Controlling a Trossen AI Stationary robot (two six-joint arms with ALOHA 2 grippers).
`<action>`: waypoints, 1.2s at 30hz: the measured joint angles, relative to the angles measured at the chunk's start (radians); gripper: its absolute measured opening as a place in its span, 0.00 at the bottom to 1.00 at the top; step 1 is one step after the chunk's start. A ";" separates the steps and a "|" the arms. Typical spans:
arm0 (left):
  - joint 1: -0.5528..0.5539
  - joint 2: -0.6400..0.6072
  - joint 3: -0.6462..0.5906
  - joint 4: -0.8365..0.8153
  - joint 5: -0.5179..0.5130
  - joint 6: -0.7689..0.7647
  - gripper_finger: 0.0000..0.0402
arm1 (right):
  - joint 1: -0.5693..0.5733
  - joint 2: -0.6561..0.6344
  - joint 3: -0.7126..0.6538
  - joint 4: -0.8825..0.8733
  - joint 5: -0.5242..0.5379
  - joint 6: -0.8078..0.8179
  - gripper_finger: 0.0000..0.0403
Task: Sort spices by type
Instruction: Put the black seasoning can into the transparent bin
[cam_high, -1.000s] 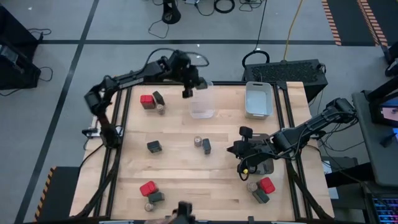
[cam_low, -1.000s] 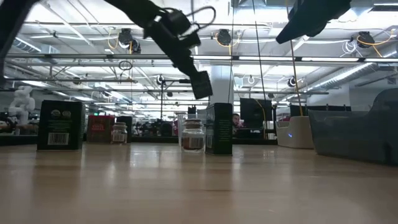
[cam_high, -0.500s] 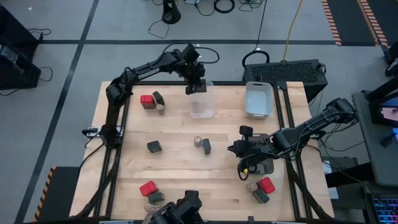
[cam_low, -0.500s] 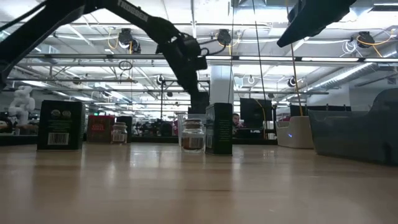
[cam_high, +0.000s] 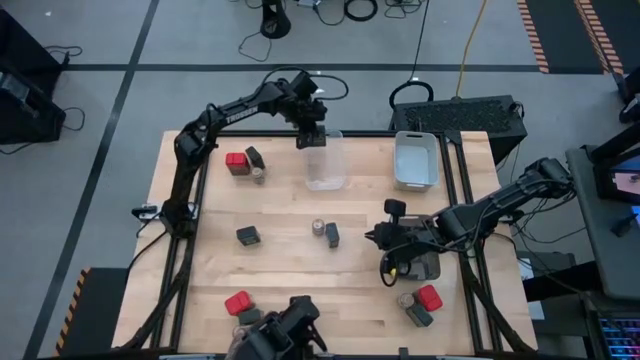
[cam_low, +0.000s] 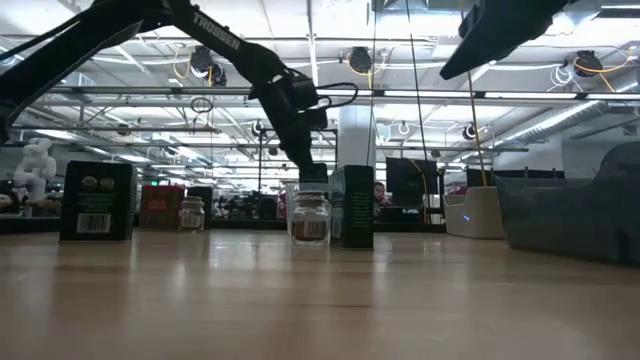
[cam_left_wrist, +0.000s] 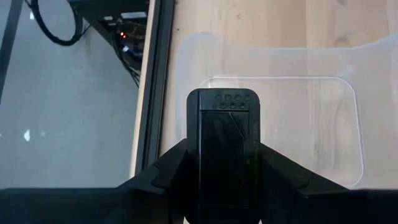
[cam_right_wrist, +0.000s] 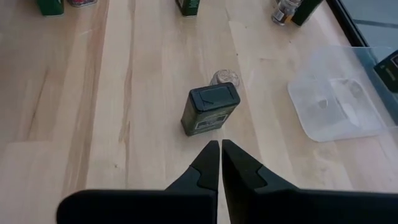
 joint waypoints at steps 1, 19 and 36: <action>0.002 0.000 0.000 0.000 0.001 -0.010 0.36 | -0.003 0.000 0.000 0.000 0.000 -0.003 0.00; 0.011 0.000 -0.071 0.024 -0.014 -0.015 0.37 | -0.022 0.000 0.000 0.006 -0.001 -0.014 0.00; 0.010 0.000 -0.071 0.059 -0.063 -0.066 0.37 | -0.036 0.000 0.000 0.005 -0.001 -0.008 0.00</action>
